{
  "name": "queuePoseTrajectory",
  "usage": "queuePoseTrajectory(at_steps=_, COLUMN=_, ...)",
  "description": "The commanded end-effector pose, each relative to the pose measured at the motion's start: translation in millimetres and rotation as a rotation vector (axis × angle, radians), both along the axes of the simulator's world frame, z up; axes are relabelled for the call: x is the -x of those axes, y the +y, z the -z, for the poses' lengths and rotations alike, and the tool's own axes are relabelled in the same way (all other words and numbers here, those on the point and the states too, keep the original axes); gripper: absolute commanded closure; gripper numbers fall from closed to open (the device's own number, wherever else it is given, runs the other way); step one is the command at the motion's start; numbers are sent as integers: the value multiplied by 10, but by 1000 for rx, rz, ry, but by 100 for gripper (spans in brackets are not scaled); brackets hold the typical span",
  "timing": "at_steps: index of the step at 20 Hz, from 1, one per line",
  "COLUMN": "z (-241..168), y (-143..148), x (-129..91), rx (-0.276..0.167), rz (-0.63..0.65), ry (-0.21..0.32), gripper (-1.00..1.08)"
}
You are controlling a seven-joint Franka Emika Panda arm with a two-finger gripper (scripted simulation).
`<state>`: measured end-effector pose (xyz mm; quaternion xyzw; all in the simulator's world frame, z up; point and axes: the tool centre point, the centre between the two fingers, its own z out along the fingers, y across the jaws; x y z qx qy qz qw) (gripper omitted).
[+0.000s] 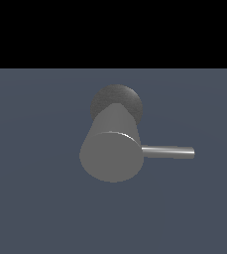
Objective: Turn on the faucet by rotating a designated handle.
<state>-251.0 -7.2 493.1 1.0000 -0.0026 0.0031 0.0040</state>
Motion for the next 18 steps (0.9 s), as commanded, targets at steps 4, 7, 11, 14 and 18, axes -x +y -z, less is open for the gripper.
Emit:
queuePoseTrajectory(at_steps=4, z=-12, y=5, x=-2, rx=6, rz=-3, ry=-4, gripper=108)
queuePoseTrajectory(at_steps=7, z=-49, y=17, x=-9, rx=22, rz=-13, ry=-16, gripper=108)
queuePoseTrajectory(at_steps=11, z=-94, y=28, x=-17, rx=26, rz=-24, ry=-34, gripper=108)
queuePoseTrajectory(at_steps=14, z=-114, y=26, x=-22, rx=11, rz=-27, ry=-45, gripper=108)
queuePoseTrajectory(at_steps=18, z=-132, y=11, x=-30, rx=-34, rz=-27, ry=-62, gripper=108)
